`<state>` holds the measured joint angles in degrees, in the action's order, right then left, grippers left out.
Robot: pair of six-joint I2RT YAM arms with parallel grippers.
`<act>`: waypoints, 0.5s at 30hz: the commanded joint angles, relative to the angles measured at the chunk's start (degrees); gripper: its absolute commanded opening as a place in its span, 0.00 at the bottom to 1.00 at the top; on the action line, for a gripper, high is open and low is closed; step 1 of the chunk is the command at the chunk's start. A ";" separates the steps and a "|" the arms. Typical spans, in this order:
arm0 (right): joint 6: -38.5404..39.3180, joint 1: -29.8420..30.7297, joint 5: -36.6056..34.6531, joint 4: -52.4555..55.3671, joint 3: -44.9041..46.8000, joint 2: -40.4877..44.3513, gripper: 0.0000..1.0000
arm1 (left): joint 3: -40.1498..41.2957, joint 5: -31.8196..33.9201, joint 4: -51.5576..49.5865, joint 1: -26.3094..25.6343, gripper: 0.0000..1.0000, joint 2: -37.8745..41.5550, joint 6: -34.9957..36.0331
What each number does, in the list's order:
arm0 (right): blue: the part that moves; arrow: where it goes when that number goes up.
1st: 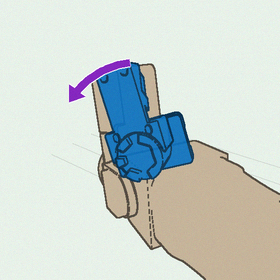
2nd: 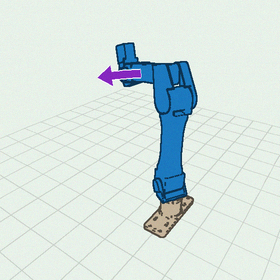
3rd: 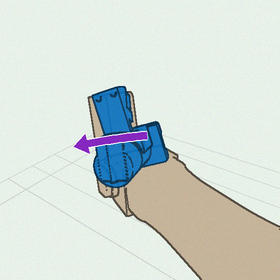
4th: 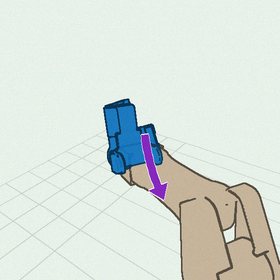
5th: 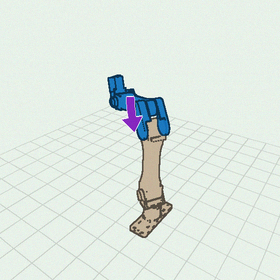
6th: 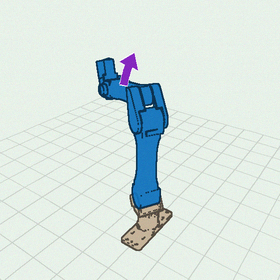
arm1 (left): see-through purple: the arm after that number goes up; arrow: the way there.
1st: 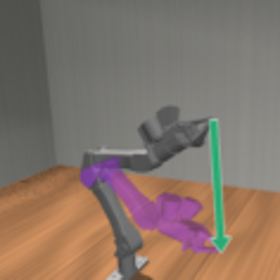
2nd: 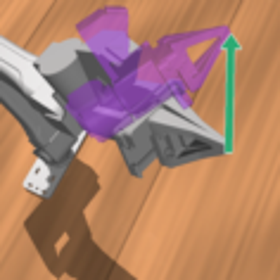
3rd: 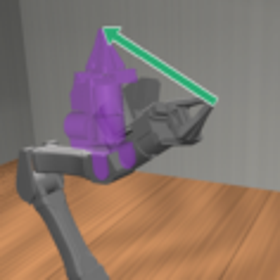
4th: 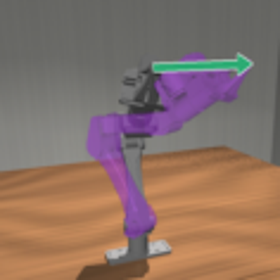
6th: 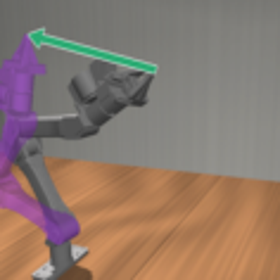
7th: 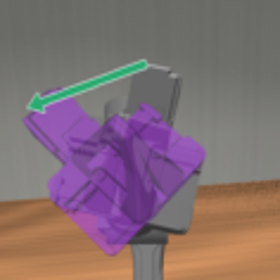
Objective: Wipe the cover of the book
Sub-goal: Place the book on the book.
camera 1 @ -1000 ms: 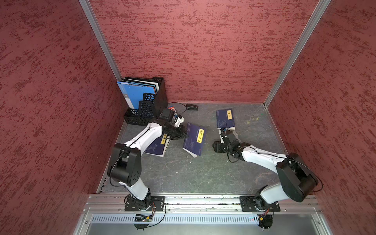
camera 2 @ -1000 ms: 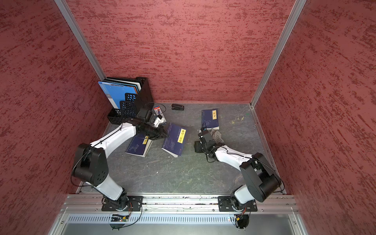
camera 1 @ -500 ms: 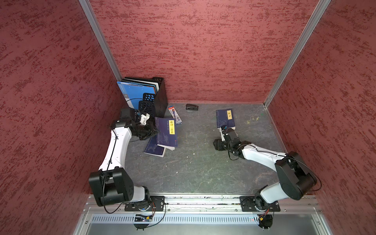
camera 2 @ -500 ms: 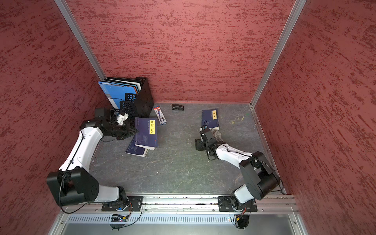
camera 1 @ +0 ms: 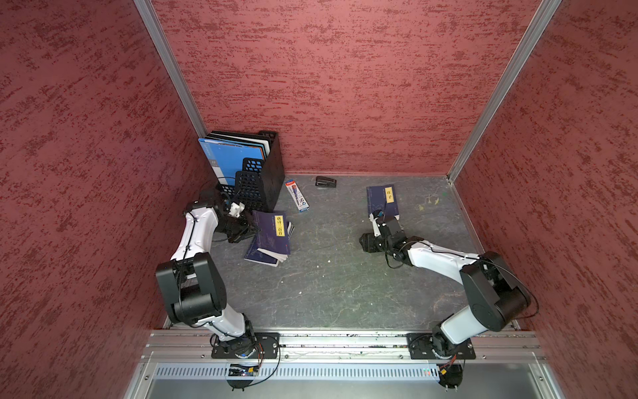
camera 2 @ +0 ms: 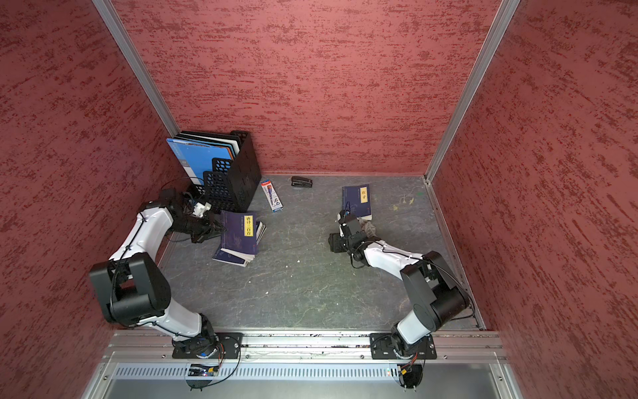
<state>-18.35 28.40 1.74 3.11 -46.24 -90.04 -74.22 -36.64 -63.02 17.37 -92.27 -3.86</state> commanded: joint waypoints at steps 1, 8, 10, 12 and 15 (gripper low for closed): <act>0.86 -0.28 1.51 -2.24 -1.15 -0.77 0.68 | -2.03 2.19 -0.89 0.22 0.00 -2.04 2.86; 0.32 -0.45 0.90 -2.34 -0.79 -1.39 0.68 | -3.38 8.52 -0.99 -2.65 0.00 -6.23 5.45; 0.29 -0.45 1.13 -2.67 -0.83 -1.85 0.68 | -4.05 11.31 -1.18 -4.31 0.00 -6.91 6.22; 0.24 -0.46 1.49 -3.00 -0.96 -2.29 0.68 | -4.90 14.45 -1.32 -5.93 0.00 -7.59 7.05; 0.28 -0.45 1.69 -3.11 -0.88 -2.59 0.68 | -6.36 19.22 -2.32 -7.40 0.00 -8.90 7.60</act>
<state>-18.37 28.27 2.61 1.56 -46.24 -92.09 -78.91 -23.46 -63.72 11.09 -100.20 1.43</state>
